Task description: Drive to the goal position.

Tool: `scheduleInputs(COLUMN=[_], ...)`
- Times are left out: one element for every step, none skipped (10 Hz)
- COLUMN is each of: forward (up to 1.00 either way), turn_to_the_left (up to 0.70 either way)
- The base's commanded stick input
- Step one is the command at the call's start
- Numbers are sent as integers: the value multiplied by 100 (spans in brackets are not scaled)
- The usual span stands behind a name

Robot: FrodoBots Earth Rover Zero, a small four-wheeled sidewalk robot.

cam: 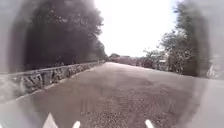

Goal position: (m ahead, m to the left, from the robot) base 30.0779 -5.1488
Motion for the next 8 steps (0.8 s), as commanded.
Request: scheduleInputs(forward=[85,85,85,85,85,85,85,85], turn_to_the_left=[0,0,0,0,0,0,0,0])
